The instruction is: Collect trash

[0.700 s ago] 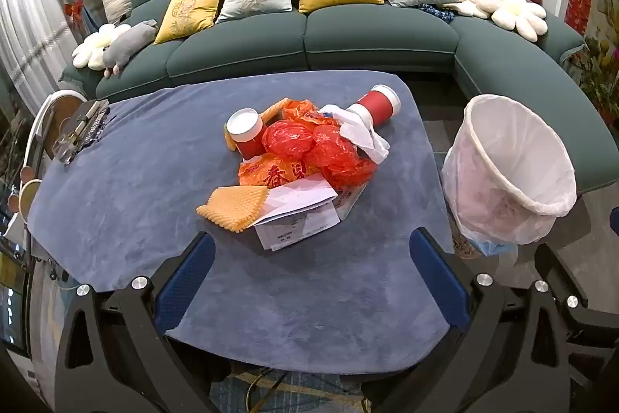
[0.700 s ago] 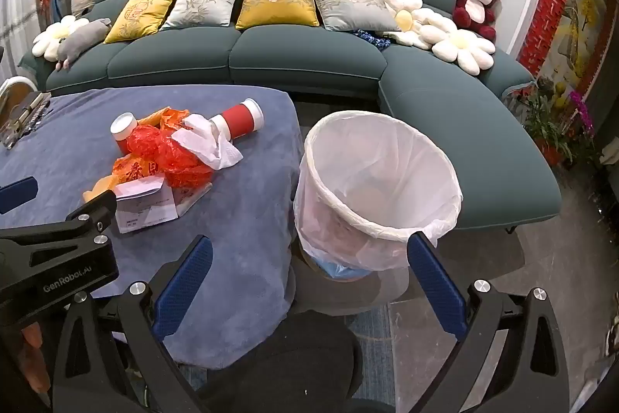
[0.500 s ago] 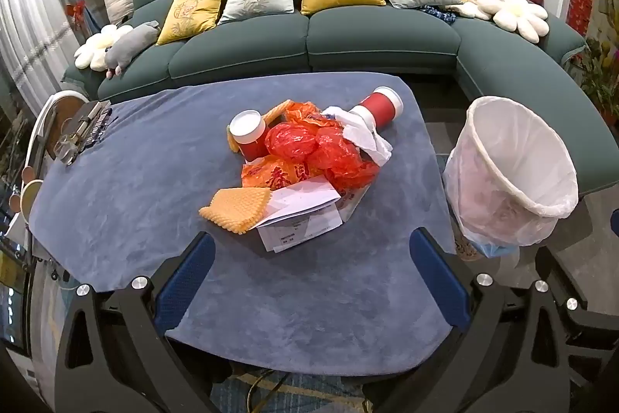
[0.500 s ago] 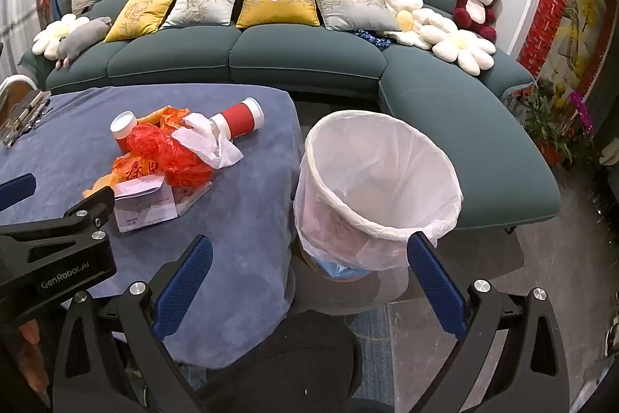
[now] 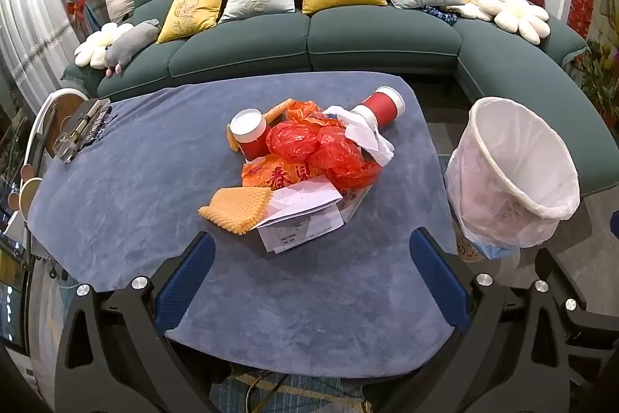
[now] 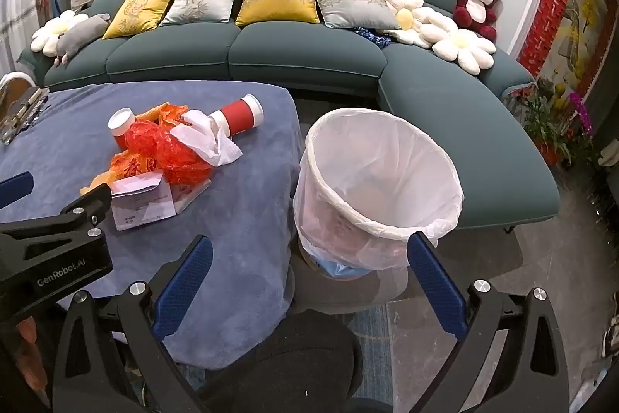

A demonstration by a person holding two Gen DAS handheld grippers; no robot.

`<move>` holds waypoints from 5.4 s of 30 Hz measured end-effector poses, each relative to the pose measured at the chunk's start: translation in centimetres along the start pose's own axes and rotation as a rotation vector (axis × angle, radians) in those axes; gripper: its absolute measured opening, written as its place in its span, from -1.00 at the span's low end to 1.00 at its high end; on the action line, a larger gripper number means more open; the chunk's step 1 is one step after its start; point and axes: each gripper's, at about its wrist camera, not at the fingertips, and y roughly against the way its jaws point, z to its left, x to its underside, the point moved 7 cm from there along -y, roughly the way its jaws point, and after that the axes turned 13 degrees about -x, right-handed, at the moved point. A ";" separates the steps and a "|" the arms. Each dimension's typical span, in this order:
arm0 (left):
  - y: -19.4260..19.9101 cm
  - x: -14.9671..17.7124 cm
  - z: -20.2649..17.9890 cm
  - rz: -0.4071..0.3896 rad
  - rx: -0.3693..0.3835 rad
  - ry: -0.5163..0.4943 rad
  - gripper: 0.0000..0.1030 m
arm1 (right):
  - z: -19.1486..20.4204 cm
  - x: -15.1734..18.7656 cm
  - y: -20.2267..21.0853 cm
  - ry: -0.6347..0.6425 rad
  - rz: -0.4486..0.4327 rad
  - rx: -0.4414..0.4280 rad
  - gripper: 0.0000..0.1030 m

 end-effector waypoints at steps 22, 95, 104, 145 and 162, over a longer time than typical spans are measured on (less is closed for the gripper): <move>-0.1 0.0 0.2 0.000 -0.005 0.000 0.87 | -0.2 -0.5 -0.5 0.007 0.004 0.010 0.87; -0.4 0.8 -1.2 0.006 0.004 -0.006 0.87 | -1.8 -0.3 0.0 -0.013 -0.012 0.046 0.87; -1.3 1.2 -0.4 0.002 0.021 0.014 0.87 | -1.2 -0.7 -0.2 -0.035 -0.037 0.064 0.87; -22.1 1.9 9.5 0.423 0.146 0.324 0.62 | 14.5 -2.3 -20.0 -0.149 0.190 -0.344 0.13; -19.7 2.9 10.6 0.387 0.201 0.312 -0.77 | 17.3 -2.6 -16.9 -0.116 0.153 -0.503 -0.86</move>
